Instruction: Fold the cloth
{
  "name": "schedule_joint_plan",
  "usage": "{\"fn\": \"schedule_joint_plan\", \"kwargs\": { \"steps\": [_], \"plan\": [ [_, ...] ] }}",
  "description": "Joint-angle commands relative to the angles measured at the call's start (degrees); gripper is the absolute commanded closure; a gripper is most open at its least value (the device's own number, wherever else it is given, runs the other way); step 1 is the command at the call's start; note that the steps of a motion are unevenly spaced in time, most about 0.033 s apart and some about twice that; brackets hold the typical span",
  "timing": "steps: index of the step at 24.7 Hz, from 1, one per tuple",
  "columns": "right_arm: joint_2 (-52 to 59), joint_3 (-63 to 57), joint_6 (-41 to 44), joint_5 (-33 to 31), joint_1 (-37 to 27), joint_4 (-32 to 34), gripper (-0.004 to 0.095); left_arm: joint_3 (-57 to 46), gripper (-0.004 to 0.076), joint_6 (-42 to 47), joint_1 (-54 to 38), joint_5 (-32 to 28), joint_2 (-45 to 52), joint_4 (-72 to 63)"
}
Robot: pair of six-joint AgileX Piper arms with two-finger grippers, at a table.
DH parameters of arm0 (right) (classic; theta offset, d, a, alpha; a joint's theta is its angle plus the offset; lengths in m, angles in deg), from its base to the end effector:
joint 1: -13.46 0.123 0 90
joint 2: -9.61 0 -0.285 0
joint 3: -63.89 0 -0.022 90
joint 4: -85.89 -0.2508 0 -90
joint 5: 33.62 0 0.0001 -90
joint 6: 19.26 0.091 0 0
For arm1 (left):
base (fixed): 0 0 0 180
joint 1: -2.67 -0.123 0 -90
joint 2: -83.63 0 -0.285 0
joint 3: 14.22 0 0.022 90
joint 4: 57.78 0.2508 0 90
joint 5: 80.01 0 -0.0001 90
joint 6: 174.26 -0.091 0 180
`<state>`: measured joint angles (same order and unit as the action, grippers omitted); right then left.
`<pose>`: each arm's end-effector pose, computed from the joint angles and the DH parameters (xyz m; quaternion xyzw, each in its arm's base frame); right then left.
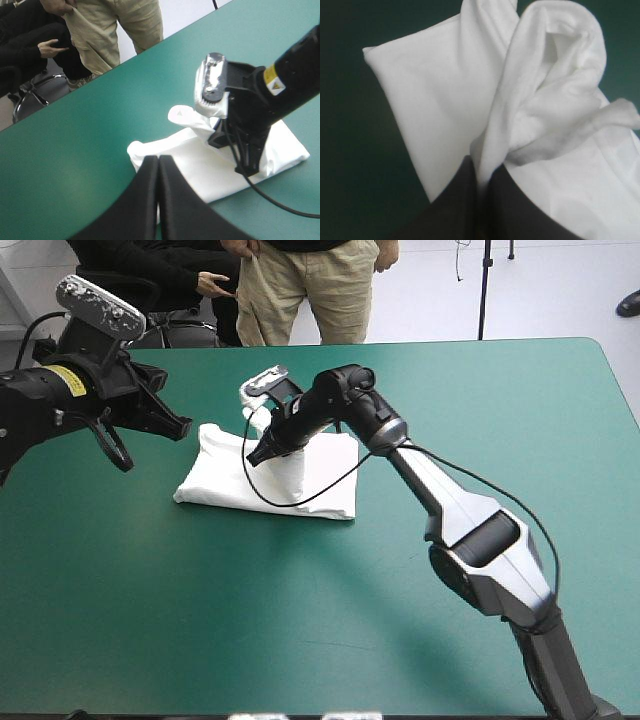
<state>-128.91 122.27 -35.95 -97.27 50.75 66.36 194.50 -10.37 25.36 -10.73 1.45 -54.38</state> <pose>0.3890 0.3305 0.3075 -0.4034 0.8457 0.2199 0.2713 0.2105 -0.0825 0.5232 0.2876 0.8289 0.0018 0.4798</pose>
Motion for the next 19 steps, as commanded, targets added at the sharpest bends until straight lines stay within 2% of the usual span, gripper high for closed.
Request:
{"fn": "schedule_joint_plan", "kwargs": {
  "steps": [1,3,7,10,11,13,16,17,19],
  "plan": [
    [-2.9,12.9,1.5,-0.7,2.5,0.2,0.0919,1.6,0.0741,1.2,0.1,-0.8,0.9,0.4],
    [-6.4,17.8,2.4,-0.3,4.3,-0.4,0.0919,1.6,0.0741,1.2,0.1,0.2,0.4,0.4],
    [-7.2,18.4,0.6,4.3,7.0,-0.5,0.0919,1.6,0.0741,1.7,0.1,1.6,-0.5,0.4],
    [-7.2,18.3,-4.3,6.5,8.0,-3.6,0.0878,0.7,0.0741,2.3,0.1,1.5,-0.5,0.4],
    [-7.2,18.3,-5.6,7.2,8.2,-5.2,0.0822,0.3,0.0741,2.7,0.1,1.7,-0.5,0.4],
    [-7.2,18.3,-8.2,7.9,8.4,-7.9,0.0622,-0.6,0.0741,3.0,0.1,1.7,-0.5,0.4],
    [-7.2,18.3,-8.9,8.0,8.5,-7.5,0.0181,-1.7,0.0741,3.3,0.1,2.4,-0.5,0.2],
    [-7.1,18.3,-8.8,7.8,8.5,-7.1,0.0126,-1.7,0.0741,3.3,0.1,2.5,-0.5,0.2],
    [-6.7,18.3,-6.8,6.6,8.5,-5.7,0.0124,-1.7,0.0741,3.3,0.1,2.6,-0.5,0.2]
  ]
}}
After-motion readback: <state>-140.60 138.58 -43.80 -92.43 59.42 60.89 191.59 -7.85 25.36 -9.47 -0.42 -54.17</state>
